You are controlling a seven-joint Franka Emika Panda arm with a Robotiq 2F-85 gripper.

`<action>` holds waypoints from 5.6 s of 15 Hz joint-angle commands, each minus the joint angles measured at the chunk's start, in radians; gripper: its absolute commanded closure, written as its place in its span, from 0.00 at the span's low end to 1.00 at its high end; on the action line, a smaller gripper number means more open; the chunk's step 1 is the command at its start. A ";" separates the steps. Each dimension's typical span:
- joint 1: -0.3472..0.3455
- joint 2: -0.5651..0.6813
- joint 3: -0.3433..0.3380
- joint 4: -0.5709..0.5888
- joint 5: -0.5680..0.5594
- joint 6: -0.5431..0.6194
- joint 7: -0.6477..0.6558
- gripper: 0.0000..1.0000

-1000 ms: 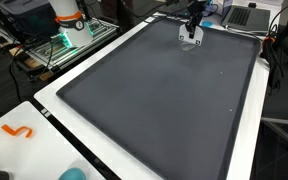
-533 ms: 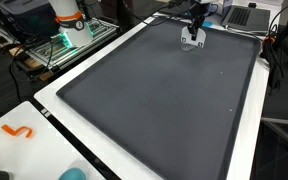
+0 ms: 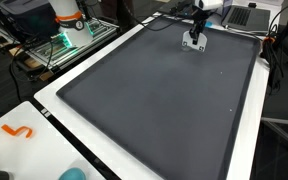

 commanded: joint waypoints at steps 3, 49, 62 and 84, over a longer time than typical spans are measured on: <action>-0.011 0.037 0.013 -0.002 0.046 0.002 -0.050 0.99; -0.038 0.041 -0.015 -0.062 0.118 -0.060 -0.015 0.99; 0.007 0.096 -0.055 -0.014 0.057 0.077 0.025 0.99; -0.019 -0.021 -0.047 -0.187 0.062 -0.044 -0.034 0.99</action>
